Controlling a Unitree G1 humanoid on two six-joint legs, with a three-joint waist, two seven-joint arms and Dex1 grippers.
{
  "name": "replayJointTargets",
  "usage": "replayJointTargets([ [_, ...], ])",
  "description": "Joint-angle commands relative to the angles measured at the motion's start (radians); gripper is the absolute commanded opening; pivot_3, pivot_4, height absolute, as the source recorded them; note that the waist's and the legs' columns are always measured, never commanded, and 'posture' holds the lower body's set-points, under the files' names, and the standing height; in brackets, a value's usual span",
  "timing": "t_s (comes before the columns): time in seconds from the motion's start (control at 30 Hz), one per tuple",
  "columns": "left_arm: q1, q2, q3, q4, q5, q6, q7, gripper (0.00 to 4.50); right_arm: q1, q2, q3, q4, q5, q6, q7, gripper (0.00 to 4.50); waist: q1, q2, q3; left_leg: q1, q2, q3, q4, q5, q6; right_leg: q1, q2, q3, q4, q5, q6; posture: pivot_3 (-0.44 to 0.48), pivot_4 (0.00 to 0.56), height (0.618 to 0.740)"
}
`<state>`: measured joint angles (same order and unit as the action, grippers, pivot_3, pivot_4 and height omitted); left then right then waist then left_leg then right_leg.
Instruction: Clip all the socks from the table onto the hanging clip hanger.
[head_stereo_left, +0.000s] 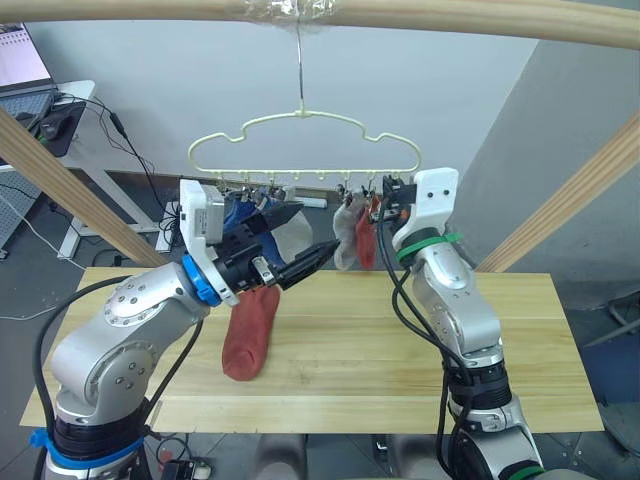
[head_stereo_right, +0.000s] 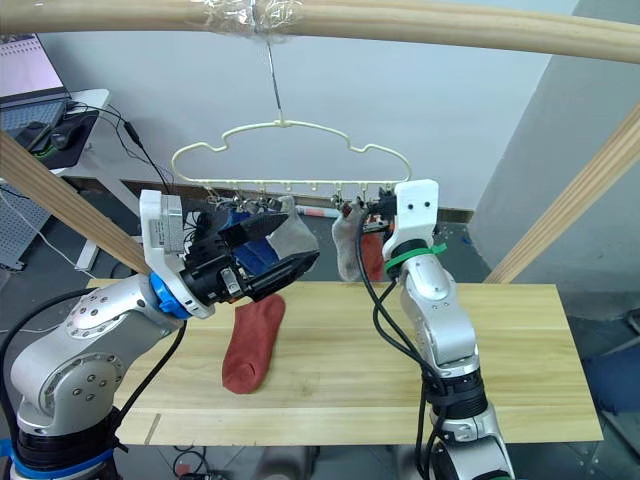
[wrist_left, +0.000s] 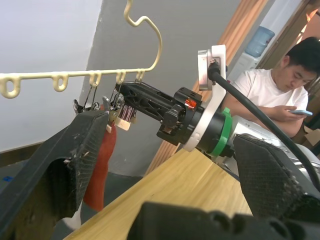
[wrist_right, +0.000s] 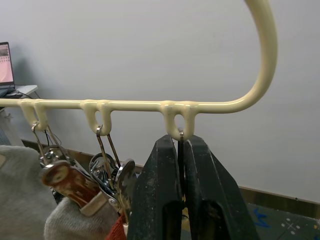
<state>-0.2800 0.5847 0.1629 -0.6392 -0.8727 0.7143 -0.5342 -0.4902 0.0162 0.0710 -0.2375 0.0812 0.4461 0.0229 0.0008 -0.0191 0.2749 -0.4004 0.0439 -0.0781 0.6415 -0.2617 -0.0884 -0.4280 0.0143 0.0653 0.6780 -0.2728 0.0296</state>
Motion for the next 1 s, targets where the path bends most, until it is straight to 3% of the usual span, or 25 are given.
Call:
replayJointTargets([
  [0.03, 0.027, 0.005, -0.038, -0.026, 0.051, -0.022, 0.006, 4.5, -0.021, -0.053, -0.042, -0.006, 0.023, 0.017, 0.049, 0.04, 0.0, 0.0, 0.0, 0.0, 0.0, 0.0, 0.0, 0.0, 0.0, 0.0, 0.0, 0.0, 0.0, 0.0, 0.0, 0.15, 0.275, 0.74],
  [0.1, 0.059, 0.012, -0.073, -0.003, 0.115, -0.028, 0.019, 4.5, -0.039, -0.092, -0.054, 0.001, 0.057, 0.042, 0.102, 0.04, 0.0, 0.0, 0.0, 0.0, -0.001, 0.0, 0.001, 0.0, 0.0, 0.0, 0.0, 0.0, 0.0, 0.0, 0.0, 0.15, 0.275, 0.74],
  [0.23, 0.175, 0.022, -0.183, 0.148, 0.403, -0.131, 0.107, 4.5, -0.056, -0.186, -0.07, -0.003, 0.145, 0.148, 0.24, 0.04, 0.0, 0.0, 0.0, 0.001, 0.0, 0.0, 0.001, 0.0, 0.0, 0.001, 0.0, 0.0, 0.0, 0.0, 0.0, 0.15, 0.275, 0.74],
  [0.3, 0.227, 0.01, -0.228, 0.241, 0.516, -0.204, 0.137, 4.5, -0.055, -0.223, -0.078, -0.003, 0.167, 0.171, 0.277, 0.04, -0.001, 0.0, 0.0, 0.001, 0.0, 0.0, 0.0, 0.0, 0.0, 0.001, 0.0, 0.001, 0.0, 0.0, 0.0, 0.102, 0.26, 0.74],
  [0.53, 0.241, -0.064, -0.272, 0.517, 0.742, -0.331, 0.243, 4.5, -0.056, -0.252, -0.103, -0.016, 0.218, 0.255, 0.28, 0.04, 0.009, -0.001, -0.001, 0.0, -0.001, 0.0, 0.003, 0.0, 0.0, 0.001, -0.001, 0.0, 0.0, 0.0, 0.0, 0.095, 0.253, 0.74],
  [0.73, 0.182, -0.128, -0.287, 0.688, 0.844, -0.395, 0.287, 4.5, -0.046, -0.254, -0.085, -0.03, 0.216, 0.287, 0.27, 0.04, 0.01, -0.001, -0.001, 0.0, -0.002, 0.0, 0.003, 0.0, 0.0, 0.002, -0.001, 0.0, 0.0, 0.0, -0.001, 0.09, 0.252, 0.74],
  [1.0, 0.147, -0.193, -0.233, 0.873, 0.79, -0.318, 0.216, 4.5, -0.042, -0.255, -0.074, -0.031, 0.191, 0.29, 0.237, 0.04, 0.01, -0.001, -0.002, 0.004, -0.002, -0.001, 0.004, 0.0, 0.0, 0.005, -0.002, -0.001, 0.001, 0.0, -0.001, 0.079, 0.253, 0.74],
])
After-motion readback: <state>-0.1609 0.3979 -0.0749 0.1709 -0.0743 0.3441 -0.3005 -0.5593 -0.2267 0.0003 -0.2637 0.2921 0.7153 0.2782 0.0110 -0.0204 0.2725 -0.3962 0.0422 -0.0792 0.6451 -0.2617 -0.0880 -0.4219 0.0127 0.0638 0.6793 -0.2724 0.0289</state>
